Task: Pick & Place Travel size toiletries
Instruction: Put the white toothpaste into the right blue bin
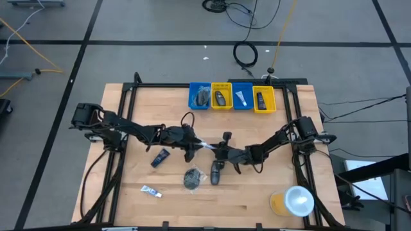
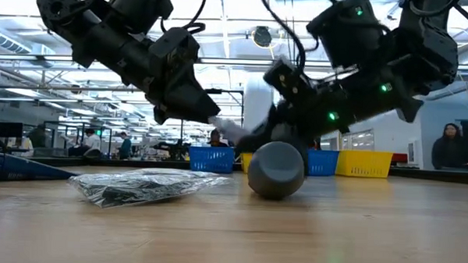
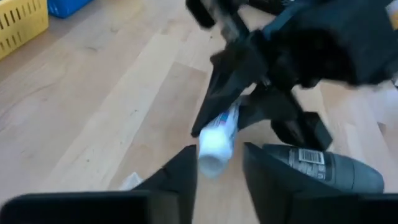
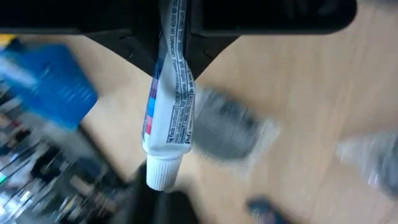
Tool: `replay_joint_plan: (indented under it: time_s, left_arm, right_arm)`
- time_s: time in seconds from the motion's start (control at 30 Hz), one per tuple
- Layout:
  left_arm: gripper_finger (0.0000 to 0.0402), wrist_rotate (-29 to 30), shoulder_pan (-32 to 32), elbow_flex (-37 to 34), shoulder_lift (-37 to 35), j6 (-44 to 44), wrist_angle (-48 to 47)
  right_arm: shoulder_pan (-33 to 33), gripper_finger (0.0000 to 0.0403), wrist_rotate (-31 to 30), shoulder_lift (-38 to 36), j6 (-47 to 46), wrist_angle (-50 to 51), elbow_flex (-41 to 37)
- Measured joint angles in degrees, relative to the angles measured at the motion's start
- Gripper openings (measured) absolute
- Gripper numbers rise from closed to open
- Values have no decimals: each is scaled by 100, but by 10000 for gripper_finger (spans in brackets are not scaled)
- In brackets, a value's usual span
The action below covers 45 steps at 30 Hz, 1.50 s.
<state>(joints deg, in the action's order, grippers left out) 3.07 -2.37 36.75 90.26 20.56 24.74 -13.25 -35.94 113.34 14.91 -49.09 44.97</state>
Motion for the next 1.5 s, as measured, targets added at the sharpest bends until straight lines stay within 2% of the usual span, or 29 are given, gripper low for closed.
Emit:
replay_joint_plan:
  time_s: [0.13, 0.2, 0.27, 0.47, 0.6, 0.7, 0.87, 1.03, 1.17, 1.33, 1.5]
  left_arm:
    - [196, -99, 169, 4, -79, -4, -758]
    - [224, 212, 177, -6, -80, -15, -1094]
    - [246, 767, 74, -111, -60, 52, -1134]
    - [277, 2272, -445, -822, 50, 150, -51]
    - [274, 2928, -702, -1366, 50, 210, 826]
    - [265, 3295, -812, -1640, 50, 256, 1331]
    - [248, 3731, -871, -1784, 48, 205, 1404]
    - [236, 3799, -872, -1786, 48, 184, 1363]
    - [229, 3801, -872, -1785, 48, 161, 1350]
    - [228, 3801, -872, -1786, 48, 160, 1316]
    - [227, 3799, -870, -1786, 48, 164, 1288]
  right_arm:
    - [87, 31, -15, -489, -780, 1033, -3]
    - [156, 26, -15, -894, -1278, 1746, -6]
    - [257, 23, -15, -1323, -1820, 2444, -9]
    - [967, 25, 26, -2811, -3591, 4505, -7]
    - [1832, 22, 647, -3360, -3964, 5249, 90]
    - [2530, 21, 1047, -3374, -3949, 5616, 258]
    - [3624, 22, 1491, -2978, -4007, 6029, 542]
    - [4367, 23, 1965, -2446, -3963, 6083, 934]
    - [4678, 24, 2017, -2065, -3931, 6142, 1176]
    - [4955, 24, 2564, -1732, -3933, 5966, 1202]
    - [5038, 25, 2570, -1569, -3931, 5961, 1202]
